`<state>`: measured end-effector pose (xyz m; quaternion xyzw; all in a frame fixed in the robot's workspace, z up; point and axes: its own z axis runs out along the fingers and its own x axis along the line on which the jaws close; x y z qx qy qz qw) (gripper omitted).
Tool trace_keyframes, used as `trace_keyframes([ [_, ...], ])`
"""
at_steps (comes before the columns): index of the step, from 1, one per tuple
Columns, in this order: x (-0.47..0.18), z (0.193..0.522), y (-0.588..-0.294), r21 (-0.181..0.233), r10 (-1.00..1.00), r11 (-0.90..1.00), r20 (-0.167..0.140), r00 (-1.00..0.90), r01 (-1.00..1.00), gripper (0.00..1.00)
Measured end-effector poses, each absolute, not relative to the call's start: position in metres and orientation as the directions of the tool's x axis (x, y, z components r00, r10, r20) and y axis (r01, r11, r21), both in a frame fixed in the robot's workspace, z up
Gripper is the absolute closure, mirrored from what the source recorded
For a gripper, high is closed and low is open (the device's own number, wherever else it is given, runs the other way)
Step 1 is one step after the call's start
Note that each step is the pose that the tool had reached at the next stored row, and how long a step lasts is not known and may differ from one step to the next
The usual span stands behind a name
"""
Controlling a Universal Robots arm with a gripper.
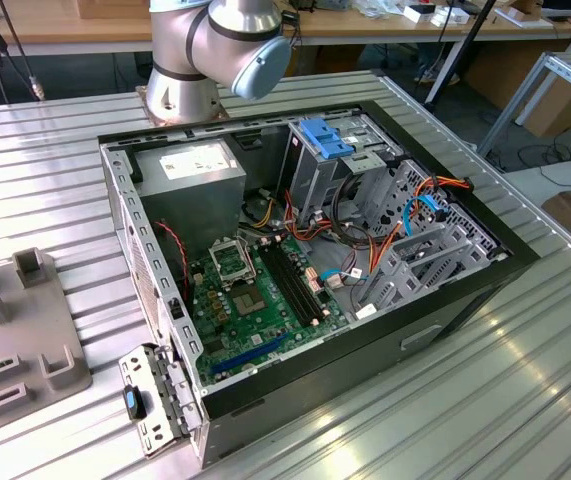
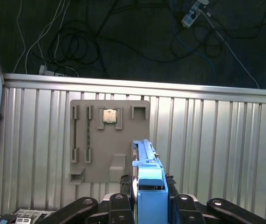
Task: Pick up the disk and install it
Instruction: 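Pick up the disk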
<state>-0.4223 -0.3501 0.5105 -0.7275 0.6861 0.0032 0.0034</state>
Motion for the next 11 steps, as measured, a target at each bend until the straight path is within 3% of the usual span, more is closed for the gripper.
trace_keyframes([
  [11, -0.4152, 0.5105, -0.3501, -0.001, -0.998, -0.058, -0.009, 0.058, -0.998, 0.63],
])
